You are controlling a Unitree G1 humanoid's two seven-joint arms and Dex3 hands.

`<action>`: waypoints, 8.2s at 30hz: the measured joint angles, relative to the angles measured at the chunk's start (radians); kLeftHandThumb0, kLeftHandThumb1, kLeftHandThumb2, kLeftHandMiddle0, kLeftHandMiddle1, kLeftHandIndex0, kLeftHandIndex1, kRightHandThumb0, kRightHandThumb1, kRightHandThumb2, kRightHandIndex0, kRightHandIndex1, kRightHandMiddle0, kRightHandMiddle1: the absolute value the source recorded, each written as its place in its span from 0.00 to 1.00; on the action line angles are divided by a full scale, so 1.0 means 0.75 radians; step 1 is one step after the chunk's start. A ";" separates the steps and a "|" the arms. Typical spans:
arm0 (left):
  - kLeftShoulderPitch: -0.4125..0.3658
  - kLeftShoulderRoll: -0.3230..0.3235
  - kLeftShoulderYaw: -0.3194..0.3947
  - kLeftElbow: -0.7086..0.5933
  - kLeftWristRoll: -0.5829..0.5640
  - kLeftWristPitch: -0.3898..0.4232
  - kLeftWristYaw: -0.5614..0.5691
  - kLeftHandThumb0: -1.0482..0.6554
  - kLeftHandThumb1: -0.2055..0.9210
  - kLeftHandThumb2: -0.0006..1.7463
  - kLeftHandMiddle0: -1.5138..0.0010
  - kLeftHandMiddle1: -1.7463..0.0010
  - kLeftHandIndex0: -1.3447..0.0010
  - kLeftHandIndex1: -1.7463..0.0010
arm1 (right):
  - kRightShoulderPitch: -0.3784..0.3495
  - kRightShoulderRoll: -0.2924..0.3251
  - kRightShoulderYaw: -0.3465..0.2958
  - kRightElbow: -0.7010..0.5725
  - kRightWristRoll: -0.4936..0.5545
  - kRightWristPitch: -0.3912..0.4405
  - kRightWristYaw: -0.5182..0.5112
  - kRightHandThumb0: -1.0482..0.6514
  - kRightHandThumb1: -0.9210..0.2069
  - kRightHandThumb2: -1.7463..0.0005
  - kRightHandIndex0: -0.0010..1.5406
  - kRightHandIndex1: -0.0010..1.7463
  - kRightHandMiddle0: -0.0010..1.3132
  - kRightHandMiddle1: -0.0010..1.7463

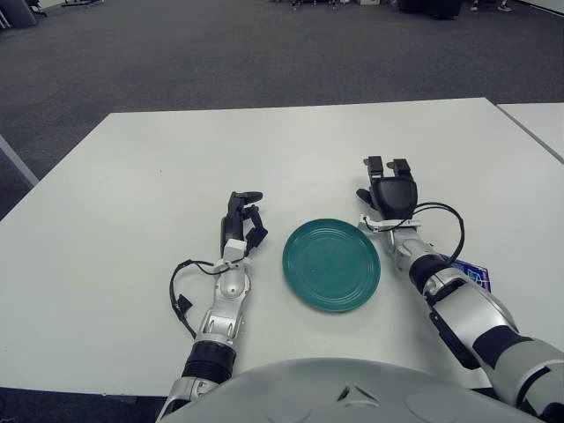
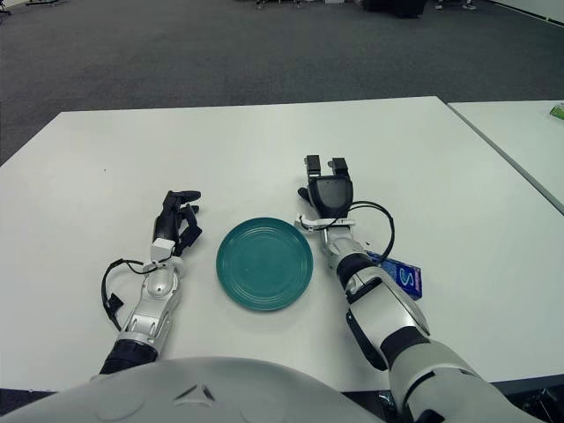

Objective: Put the gum into the plate.

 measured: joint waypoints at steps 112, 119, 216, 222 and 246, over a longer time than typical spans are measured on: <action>-0.144 0.045 0.083 0.207 -0.072 -0.120 -0.151 0.19 1.00 0.55 0.81 0.39 0.83 0.29 | 1.338 -0.512 -0.718 -2.195 0.021 0.220 1.447 0.13 0.00 0.70 0.24 0.06 0.00 0.43; -0.120 0.048 0.084 0.168 -0.072 -0.106 -0.160 0.19 1.00 0.56 0.79 0.40 0.82 0.29 | 1.353 -0.497 -0.718 -2.133 0.022 0.208 1.389 0.13 0.00 0.70 0.25 0.06 0.00 0.44; -0.070 0.116 0.112 0.107 -0.028 -0.093 -0.226 0.19 1.00 0.55 0.81 0.48 0.92 0.31 | 1.720 -0.516 -0.680 -1.961 0.093 0.261 0.943 0.09 0.00 0.63 0.24 0.03 0.00 0.43; -0.070 0.117 0.113 0.105 -0.039 -0.085 -0.228 0.20 1.00 0.55 0.82 0.47 0.93 0.31 | 1.715 -0.520 -0.669 -1.961 0.109 0.283 0.930 0.10 0.00 0.65 0.23 0.03 0.00 0.43; -0.063 0.120 0.118 0.048 -0.077 -0.009 -0.254 0.19 1.00 0.54 0.82 0.44 0.94 0.30 | 1.679 -0.528 -0.657 -1.941 0.156 0.294 0.840 0.38 0.25 0.49 0.34 0.81 0.28 1.00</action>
